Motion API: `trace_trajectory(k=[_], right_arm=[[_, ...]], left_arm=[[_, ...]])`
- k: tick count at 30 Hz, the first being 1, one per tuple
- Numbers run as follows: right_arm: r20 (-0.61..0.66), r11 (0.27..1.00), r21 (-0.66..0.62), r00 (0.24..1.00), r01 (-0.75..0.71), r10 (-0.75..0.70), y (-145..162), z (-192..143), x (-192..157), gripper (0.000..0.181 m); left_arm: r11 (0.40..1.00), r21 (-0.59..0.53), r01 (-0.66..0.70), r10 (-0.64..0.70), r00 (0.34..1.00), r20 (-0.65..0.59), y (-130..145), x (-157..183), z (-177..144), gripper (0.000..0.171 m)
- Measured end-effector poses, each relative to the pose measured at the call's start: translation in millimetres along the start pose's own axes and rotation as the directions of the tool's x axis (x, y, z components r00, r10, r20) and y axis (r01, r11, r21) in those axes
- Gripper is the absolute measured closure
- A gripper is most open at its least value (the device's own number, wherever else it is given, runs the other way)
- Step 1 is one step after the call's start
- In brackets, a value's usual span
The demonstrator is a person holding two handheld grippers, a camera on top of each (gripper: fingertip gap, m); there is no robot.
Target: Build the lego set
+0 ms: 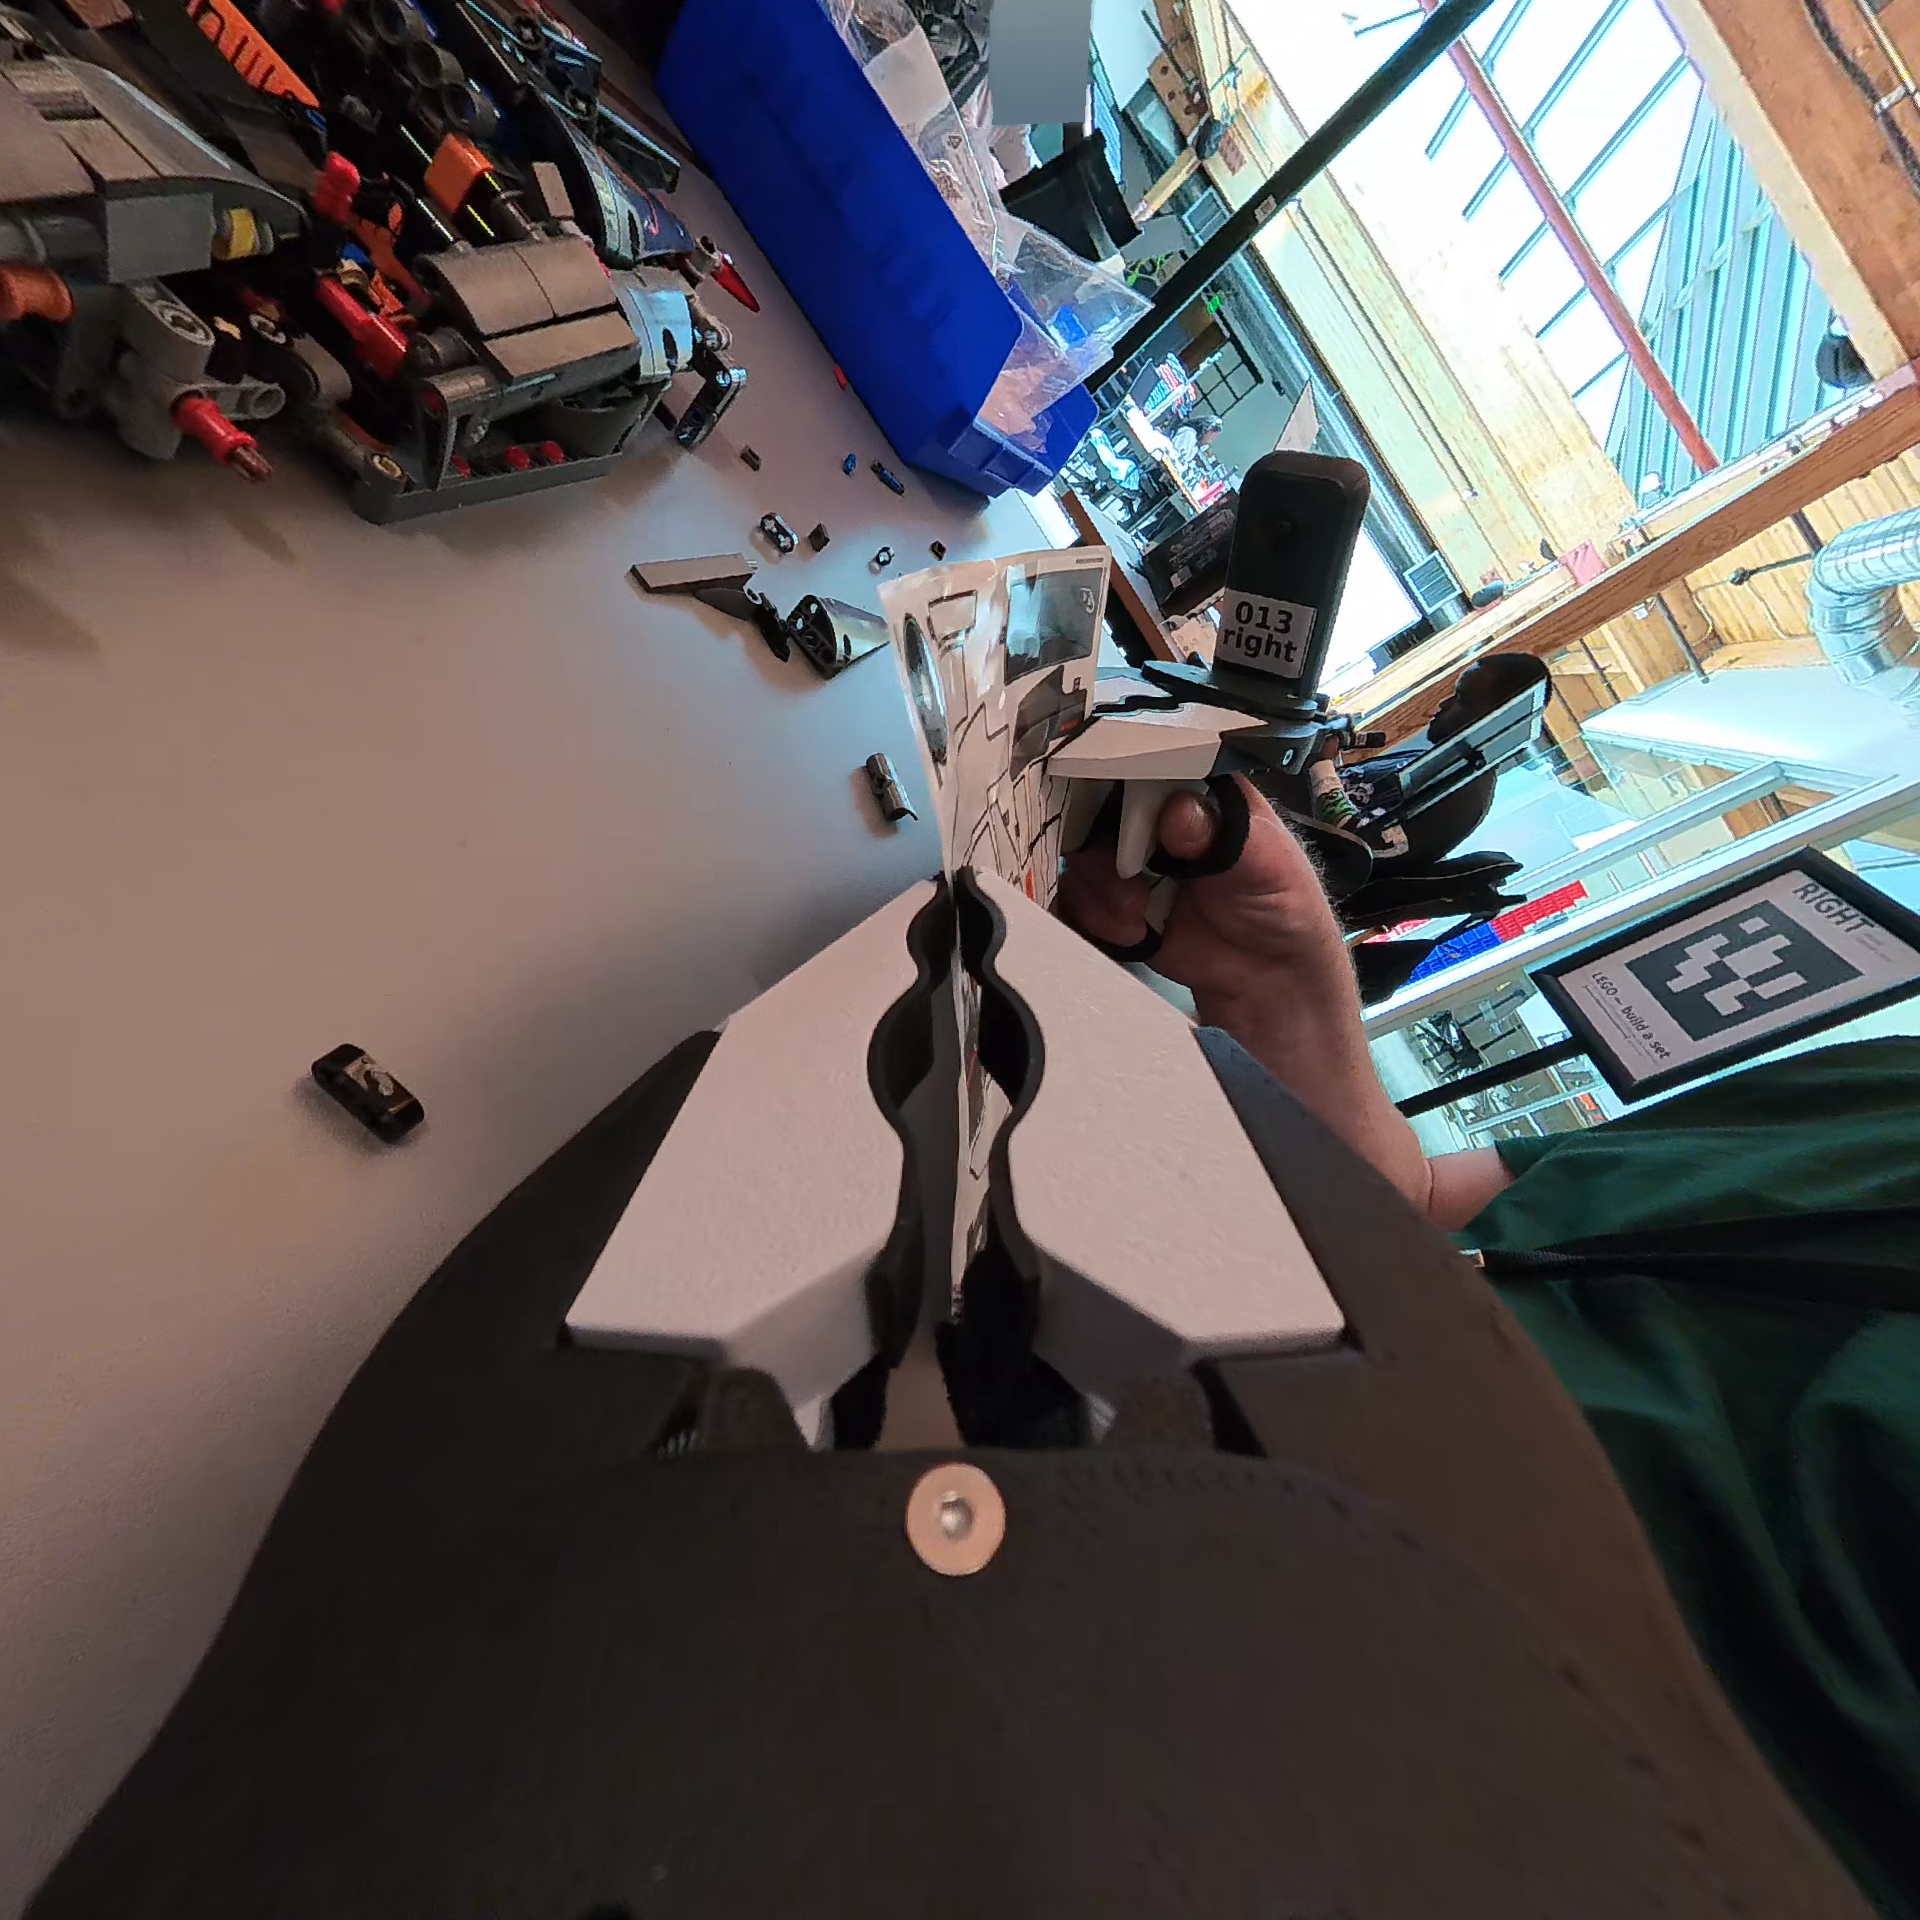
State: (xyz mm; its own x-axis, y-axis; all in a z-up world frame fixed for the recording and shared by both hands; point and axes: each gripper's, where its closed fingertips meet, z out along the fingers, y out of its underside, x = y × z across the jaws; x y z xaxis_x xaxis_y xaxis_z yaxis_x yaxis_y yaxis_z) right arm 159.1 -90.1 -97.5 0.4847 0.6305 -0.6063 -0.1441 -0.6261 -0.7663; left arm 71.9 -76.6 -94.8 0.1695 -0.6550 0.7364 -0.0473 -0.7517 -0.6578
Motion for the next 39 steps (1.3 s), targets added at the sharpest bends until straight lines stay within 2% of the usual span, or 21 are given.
trace_trajectory(k=[11, 19, 27, 29, 33, 35, 39], right_arm=[[-0.009, 1.000, -0.006, 1.000, 0.008, -0.008, 0.8, 0.6, 0.7, 0.181], [-0.106, 0.994, -0.085, 0.992, 0.064, -0.073, 9.9, 5.8, 10.1, 0.181], [-0.095, 0.994, -0.095, 0.993, 0.059, -0.068, 11.2, 4.9, 10.1, 0.181], [-0.096, 0.993, -0.099, 0.993, 0.061, -0.070, 11.8, 5.1, 10.1, 0.181], [-0.098, 0.991, -0.114, 0.992, 0.067, -0.078, 13.9, 5.5, 10.1, 0.181], [-0.100, 0.991, -0.117, 0.992, 0.066, -0.078, 14.4, 4.8, 10.7, 0.181], [-0.109, 0.989, -0.132, 0.991, 0.068, -0.083, 16.5, 4.3, 12.4, 0.181]], left_arm=[[1.000, -0.004, -0.003, 0.003, 0.999, 0.032, 0.5, -4.3, 0.9, 0.171], [0.996, -0.075, -0.047, 0.058, 0.986, 0.154, 8.7, -18.8, 5.4, 0.171], [0.993, -0.099, -0.071, 0.089, 0.976, 0.197, 11.1, -23.4, 8.0, 0.171], [0.992, -0.090, -0.084, 0.101, 0.974, 0.203, 8.9, -23.5, 7.3, 0.165], [0.985, -0.063, -0.160, 0.172, 0.944, 0.283, -6.4, -28.9, -1.8, 0.144], [0.975, -0.051, -0.218, 0.222, 0.918, 0.330, -20.5, -28.8, -8.8, 0.138], [0.916, -0.102, -0.387, 0.391, 0.814, 0.430, -53.1, -27.5, -11.7, 0.135]])
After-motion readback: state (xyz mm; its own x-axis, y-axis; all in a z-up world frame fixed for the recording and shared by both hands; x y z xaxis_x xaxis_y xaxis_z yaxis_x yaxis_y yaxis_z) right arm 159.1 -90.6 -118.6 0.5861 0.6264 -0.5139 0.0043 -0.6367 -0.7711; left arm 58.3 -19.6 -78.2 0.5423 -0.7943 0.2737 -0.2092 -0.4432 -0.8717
